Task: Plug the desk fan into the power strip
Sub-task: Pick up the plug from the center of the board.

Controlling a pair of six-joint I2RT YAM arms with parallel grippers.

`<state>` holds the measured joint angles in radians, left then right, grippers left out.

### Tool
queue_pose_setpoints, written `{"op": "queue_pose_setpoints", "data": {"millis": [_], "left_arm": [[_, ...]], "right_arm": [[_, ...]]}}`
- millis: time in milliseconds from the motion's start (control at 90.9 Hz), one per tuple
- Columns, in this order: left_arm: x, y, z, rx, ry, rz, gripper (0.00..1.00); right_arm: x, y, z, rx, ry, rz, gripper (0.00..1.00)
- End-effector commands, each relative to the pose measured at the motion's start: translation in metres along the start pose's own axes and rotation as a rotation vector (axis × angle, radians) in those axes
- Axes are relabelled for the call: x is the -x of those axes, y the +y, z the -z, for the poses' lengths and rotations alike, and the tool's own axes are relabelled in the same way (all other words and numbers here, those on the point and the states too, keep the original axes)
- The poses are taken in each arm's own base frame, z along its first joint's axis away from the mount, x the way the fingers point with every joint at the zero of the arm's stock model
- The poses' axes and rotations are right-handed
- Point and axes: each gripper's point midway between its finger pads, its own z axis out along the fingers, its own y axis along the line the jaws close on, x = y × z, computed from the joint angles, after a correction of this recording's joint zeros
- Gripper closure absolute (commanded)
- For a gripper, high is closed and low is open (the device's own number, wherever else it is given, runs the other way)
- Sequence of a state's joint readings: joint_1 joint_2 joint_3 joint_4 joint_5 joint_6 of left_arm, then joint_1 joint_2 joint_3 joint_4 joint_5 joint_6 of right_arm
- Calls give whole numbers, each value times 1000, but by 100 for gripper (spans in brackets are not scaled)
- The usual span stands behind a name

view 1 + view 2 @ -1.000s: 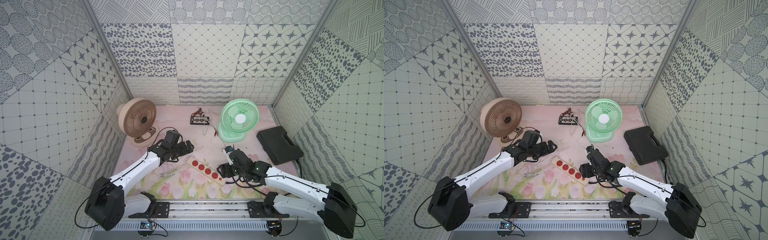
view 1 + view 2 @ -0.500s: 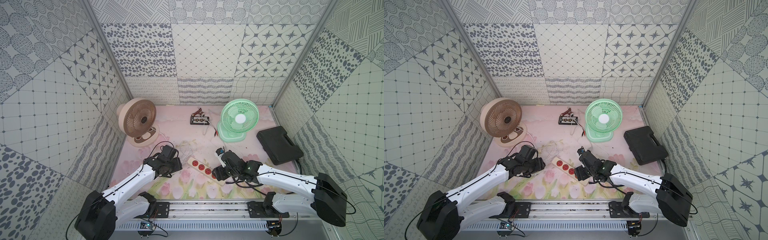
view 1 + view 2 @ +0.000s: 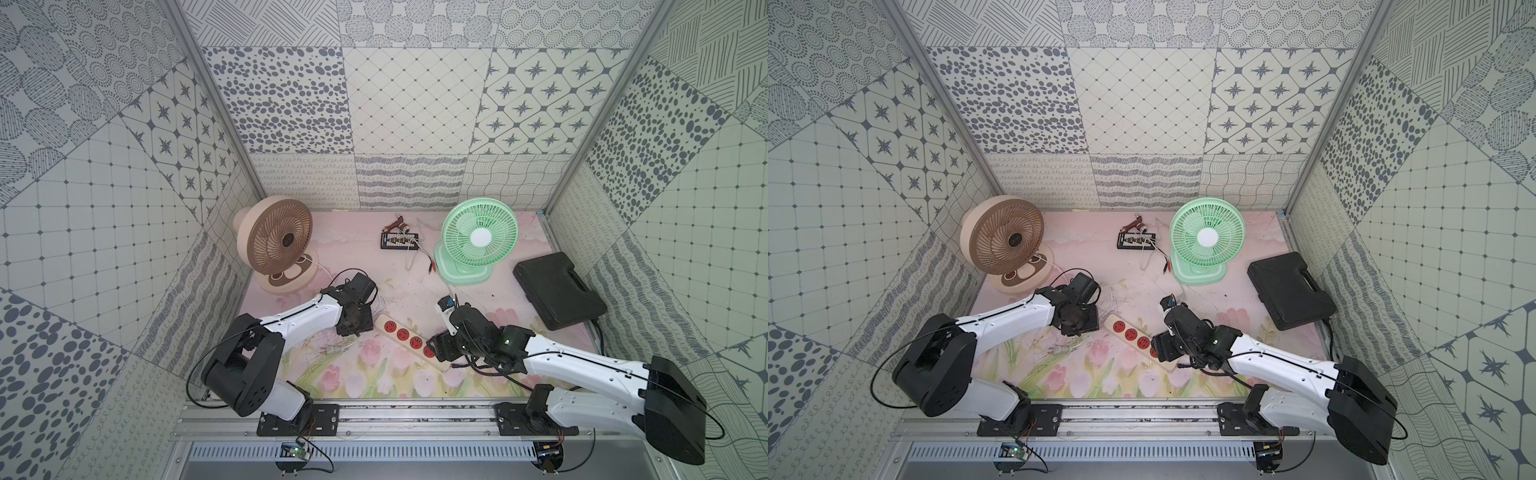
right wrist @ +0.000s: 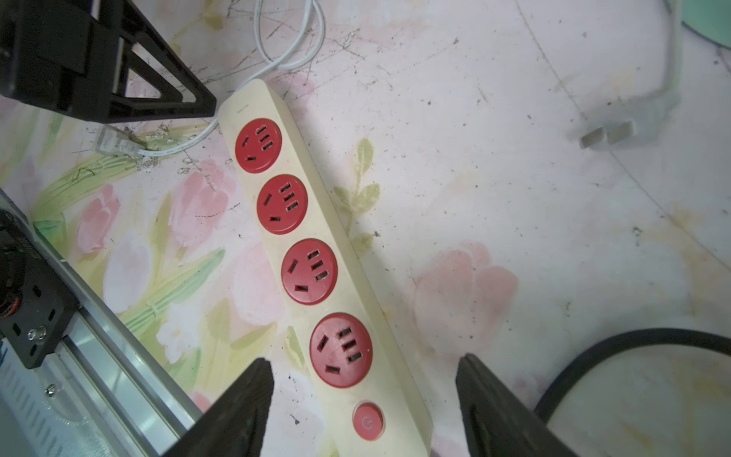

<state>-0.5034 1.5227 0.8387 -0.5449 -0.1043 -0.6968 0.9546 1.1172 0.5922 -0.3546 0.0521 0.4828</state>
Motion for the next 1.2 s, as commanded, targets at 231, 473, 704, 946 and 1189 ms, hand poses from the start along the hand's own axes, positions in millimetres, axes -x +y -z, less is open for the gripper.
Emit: {"op": "queue_pose_setpoints", "data": {"millis": [231, 473, 704, 946, 1189], "left_arm": [[5, -6, -24, 62, 56, -107, 46], [17, 2, -32, 150, 40, -146, 58], [28, 5, -28, 185, -3, -158, 78], [37, 6, -20, 204, -42, -163, 97], [56, 5, 16, 209, -144, -159, 100]], "right_arm": [[-1, -2, 4, 5, -35, -20, 22], [1, 1, 3, 9, -21, -29, 22], [3, 3, 9, 31, -39, -49, 7], [6, 5, 16, 48, -63, -56, 3], [14, 7, 18, 55, -92, -90, 3]]}}
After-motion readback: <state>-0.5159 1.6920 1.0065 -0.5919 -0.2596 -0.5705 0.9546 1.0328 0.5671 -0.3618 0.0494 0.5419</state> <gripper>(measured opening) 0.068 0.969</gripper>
